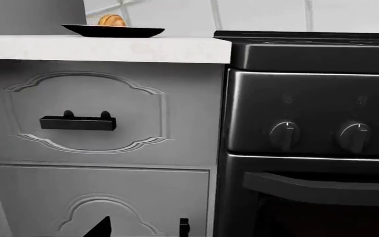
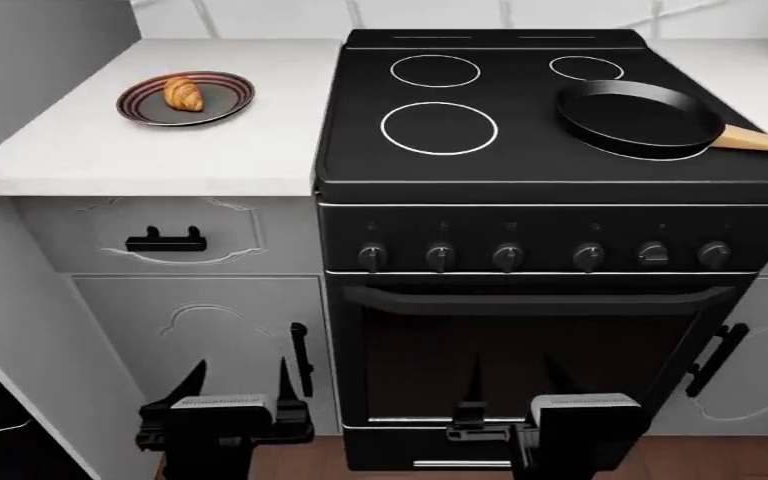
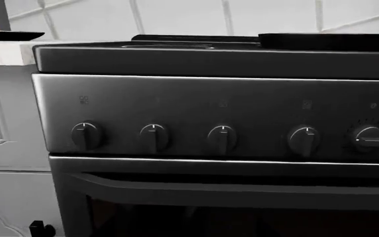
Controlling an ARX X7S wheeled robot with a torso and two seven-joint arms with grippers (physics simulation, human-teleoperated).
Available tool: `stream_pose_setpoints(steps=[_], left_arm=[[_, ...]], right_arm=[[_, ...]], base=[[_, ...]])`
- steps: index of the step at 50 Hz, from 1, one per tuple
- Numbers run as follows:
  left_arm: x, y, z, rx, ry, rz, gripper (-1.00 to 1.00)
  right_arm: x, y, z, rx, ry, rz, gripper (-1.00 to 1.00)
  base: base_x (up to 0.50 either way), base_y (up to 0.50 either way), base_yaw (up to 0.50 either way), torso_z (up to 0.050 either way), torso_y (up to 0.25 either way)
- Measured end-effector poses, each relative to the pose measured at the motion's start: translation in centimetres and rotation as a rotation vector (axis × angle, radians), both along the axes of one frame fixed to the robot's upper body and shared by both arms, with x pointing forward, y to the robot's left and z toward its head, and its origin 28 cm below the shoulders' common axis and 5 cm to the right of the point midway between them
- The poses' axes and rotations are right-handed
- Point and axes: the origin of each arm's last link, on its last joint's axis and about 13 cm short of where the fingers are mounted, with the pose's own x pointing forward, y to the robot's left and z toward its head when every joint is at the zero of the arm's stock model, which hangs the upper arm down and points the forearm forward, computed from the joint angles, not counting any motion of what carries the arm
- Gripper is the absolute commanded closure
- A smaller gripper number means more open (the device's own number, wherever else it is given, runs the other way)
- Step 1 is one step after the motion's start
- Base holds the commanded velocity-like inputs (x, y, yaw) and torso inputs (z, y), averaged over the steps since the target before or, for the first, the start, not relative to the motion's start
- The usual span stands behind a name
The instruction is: Pick the croissant and place it on the pan. Then turn on the stove to warm the croissant.
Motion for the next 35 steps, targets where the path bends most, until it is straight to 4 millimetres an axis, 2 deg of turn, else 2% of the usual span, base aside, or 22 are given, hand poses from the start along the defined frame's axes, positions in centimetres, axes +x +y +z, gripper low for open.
stream_pose_setpoints(steps=[8,22,29,35], left_arm=[[0.1,0.1,0.1,0.017,-0.006,0.036,-1.00],[0.4,0.3,0.9,0.066,-0.044,0.089,-1.00],[0.9,0.6,2.8,0.054,-0.058,0.117,-1.00],[1.3,1.0,5.4,0.058,-0.065,0.115,-1.00]], right_arm=[[0.0,0.0,0.0,0.003,0.002,0.003,-1.00],[0.1,0.0,0.3,0.001,0.015,0.004,-1.00],[0.4,0.2,2.1,-0.032,-0.024,0.018,-1.00],[0.9,0.1,4.9,-0.049,-0.043,0.044,-1.00]], base=[[0.00,0.00,0.00,0.011,0.000],[0.00,0.00,0.00,0.044,0.000],[0.00,0.00,0.00,0.050,0.000],[0.00,0.00,0.00,0.050,0.000]])
